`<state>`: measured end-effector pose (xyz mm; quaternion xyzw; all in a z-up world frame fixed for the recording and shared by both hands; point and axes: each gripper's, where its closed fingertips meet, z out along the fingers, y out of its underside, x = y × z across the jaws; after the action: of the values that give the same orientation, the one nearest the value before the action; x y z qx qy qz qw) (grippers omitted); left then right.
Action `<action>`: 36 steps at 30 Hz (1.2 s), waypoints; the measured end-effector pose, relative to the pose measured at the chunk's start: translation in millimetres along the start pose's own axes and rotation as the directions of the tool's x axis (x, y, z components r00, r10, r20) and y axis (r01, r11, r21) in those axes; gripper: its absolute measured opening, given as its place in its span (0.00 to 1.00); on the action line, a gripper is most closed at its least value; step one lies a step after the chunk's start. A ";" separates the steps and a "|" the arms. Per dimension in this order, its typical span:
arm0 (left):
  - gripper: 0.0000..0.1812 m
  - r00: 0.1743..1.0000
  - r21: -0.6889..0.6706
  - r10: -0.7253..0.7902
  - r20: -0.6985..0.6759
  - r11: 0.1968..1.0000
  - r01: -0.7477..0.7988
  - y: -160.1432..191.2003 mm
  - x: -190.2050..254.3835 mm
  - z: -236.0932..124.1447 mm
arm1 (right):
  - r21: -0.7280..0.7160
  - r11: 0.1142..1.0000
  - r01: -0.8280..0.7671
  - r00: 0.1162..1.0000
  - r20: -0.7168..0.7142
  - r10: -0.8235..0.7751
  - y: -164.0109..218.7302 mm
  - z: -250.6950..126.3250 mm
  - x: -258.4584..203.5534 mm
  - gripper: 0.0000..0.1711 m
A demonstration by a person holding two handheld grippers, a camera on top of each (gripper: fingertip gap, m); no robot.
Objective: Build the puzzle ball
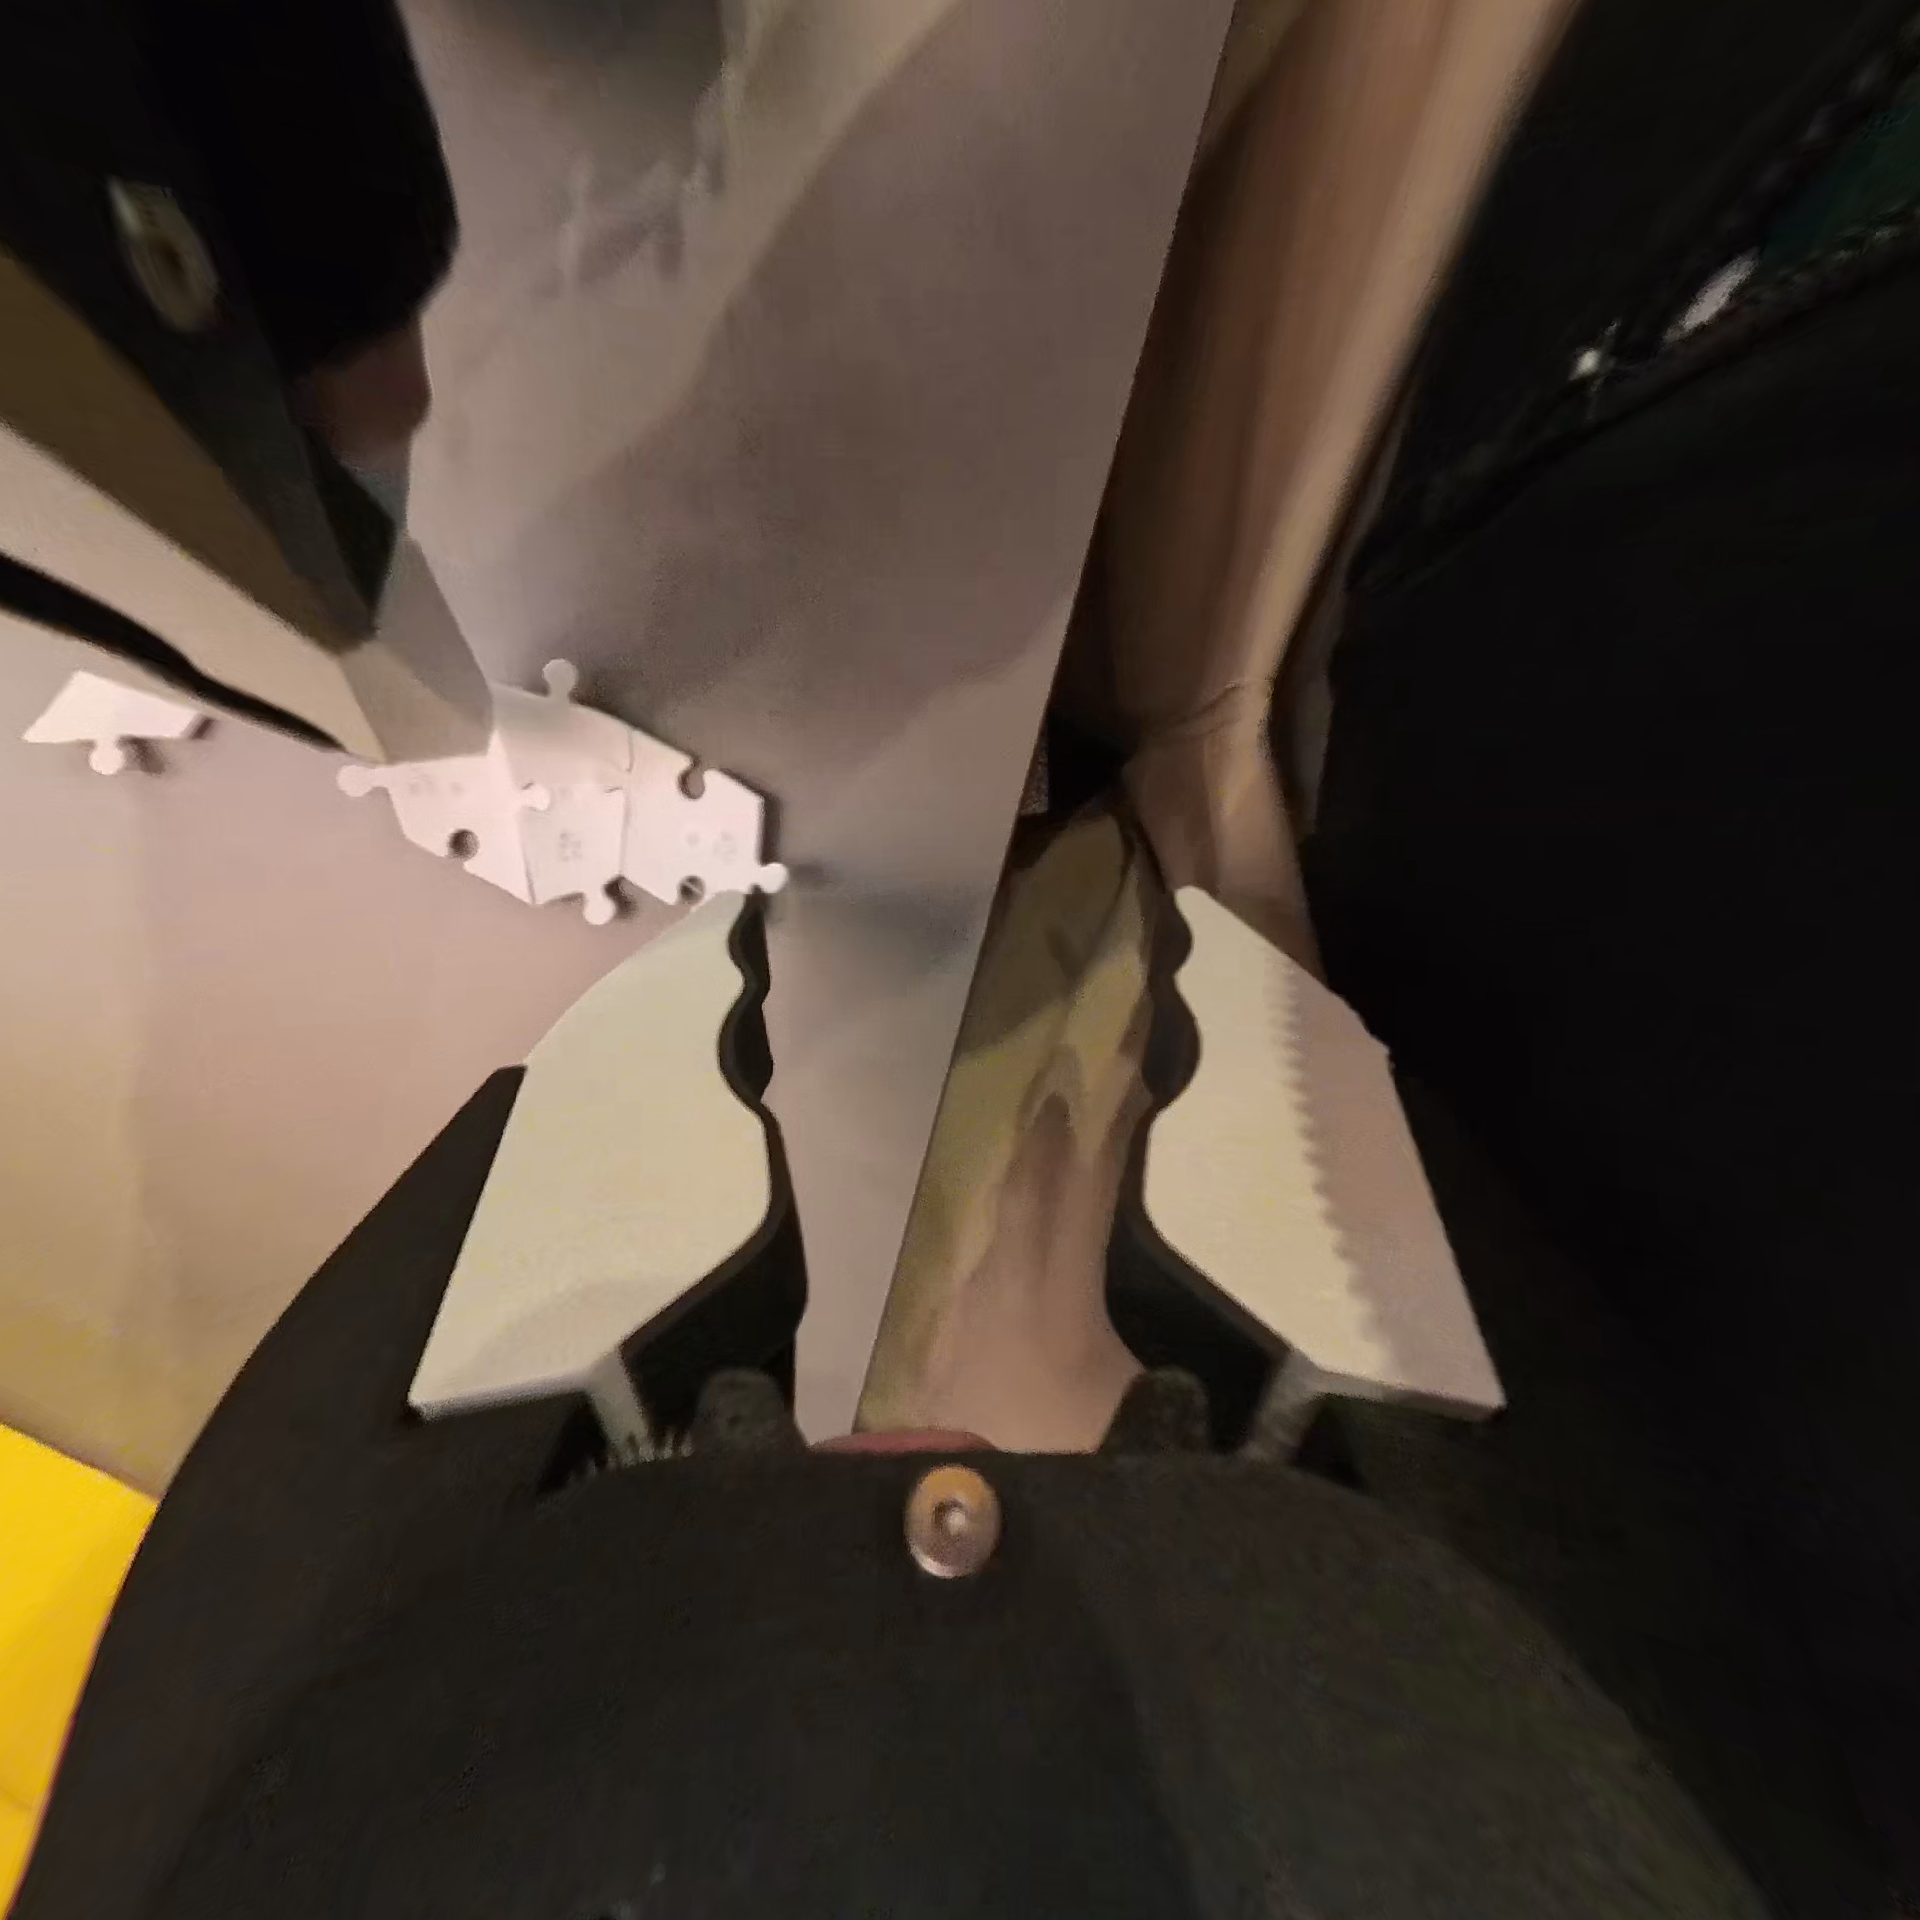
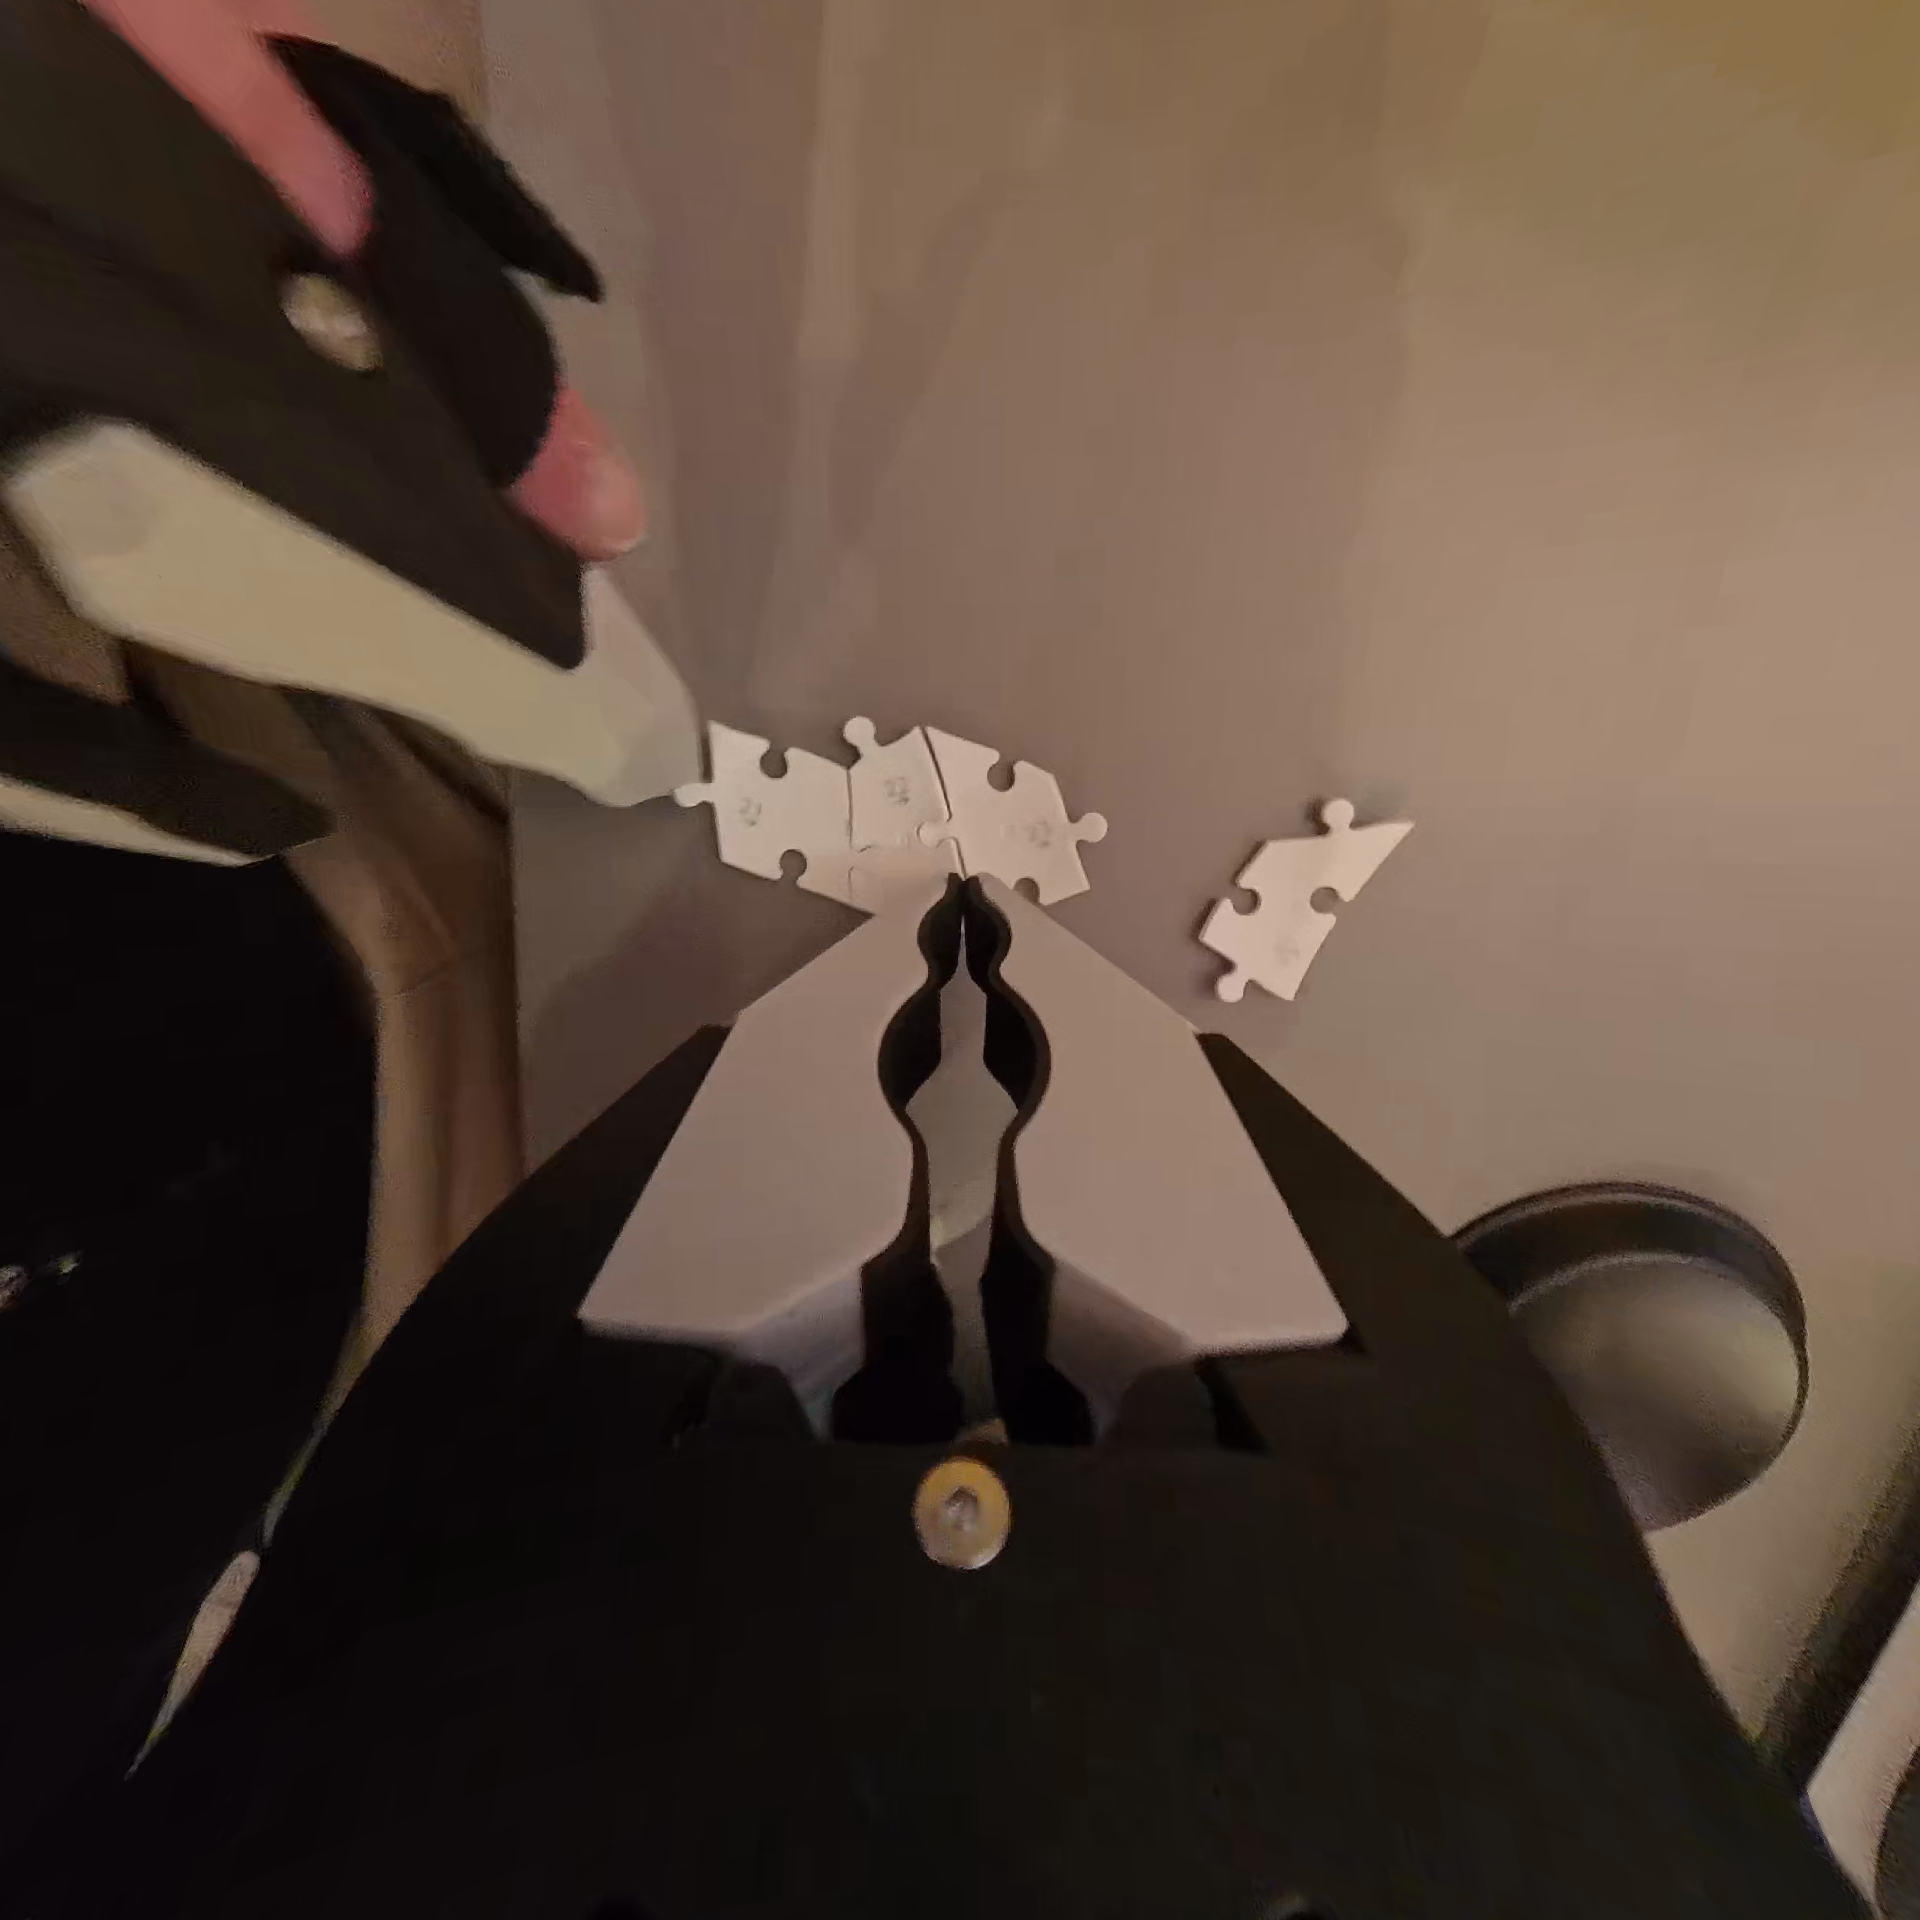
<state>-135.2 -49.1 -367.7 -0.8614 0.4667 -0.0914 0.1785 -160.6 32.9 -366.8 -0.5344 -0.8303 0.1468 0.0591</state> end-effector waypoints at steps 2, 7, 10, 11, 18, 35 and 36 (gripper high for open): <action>0.39 1.000 0.017 -0.004 -0.006 1.000 0.004 -2.0 5.3 1.4 | -0.027 1.000 0.005 1.000 -0.016 -0.006 2.4 8.3 3.3 0.00; 0.40 1.000 -0.003 -0.015 0.021 1.000 0.015 3.0 7.1 8.0 | -0.038 0.999 -0.020 1.000 -0.008 0.020 4.8 7.9 1.0 0.00; 0.41 0.998 0.020 -0.043 0.045 0.999 0.042 3.1 1.8 6.4 | -0.037 0.999 -0.032 0.999 -0.010 0.032 6.8 7.4 -1.5 0.00; 0.42 0.998 0.021 -0.047 0.039 0.999 0.046 4.1 2.4 6.2 | -0.039 0.998 -0.044 0.999 -0.008 0.044 7.8 7.1 -2.7 0.00; 0.42 0.996 0.009 -0.060 0.062 0.998 0.060 10.9 0.1 6.3 | -0.004 0.992 -0.126 0.991 -0.053 0.126 6.4 -0.8 -7.9 0.00; 0.44 0.995 0.021 -0.059 0.080 0.998 0.058 9.2 -0.3 4.5 | -0.010 0.994 -0.104 0.994 0.023 0.105 -0.8 11.1 -25.9 0.00; 0.43 0.995 0.023 -0.065 0.076 0.998 0.064 9.8 0.8 4.5 | -0.013 0.994 -0.110 0.994 0.018 0.110 -1.5 11.3 -25.8 0.00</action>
<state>-140.9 -53.7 -375.7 -0.8769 0.4306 -0.0689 0.2021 -153.9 7.0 -375.5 -0.5784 -0.8009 0.1498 0.0400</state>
